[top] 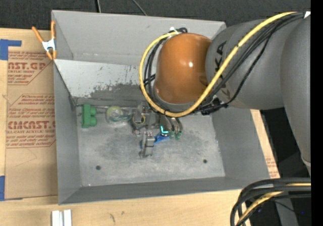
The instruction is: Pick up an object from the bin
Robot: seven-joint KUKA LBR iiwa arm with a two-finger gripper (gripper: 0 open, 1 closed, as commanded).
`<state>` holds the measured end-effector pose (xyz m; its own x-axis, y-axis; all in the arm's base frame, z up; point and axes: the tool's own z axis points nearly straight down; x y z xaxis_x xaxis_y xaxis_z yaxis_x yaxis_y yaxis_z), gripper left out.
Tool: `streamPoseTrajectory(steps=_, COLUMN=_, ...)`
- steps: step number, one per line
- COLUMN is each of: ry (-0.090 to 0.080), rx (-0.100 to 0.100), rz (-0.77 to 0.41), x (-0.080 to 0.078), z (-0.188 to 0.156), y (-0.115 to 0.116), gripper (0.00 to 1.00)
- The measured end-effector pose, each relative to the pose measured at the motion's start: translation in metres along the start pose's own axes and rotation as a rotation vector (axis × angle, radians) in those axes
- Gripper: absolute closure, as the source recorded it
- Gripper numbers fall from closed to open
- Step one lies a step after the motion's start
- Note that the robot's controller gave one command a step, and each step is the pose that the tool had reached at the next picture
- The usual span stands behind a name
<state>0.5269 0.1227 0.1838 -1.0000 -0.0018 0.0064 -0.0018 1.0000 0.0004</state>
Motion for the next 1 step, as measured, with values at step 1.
streamPoseTrajectory(steps=1, ry=-0.006, rx=0.001, rz=-0.199, x=-0.0279, z=0.1068, y=-0.0579, gripper=0.00)
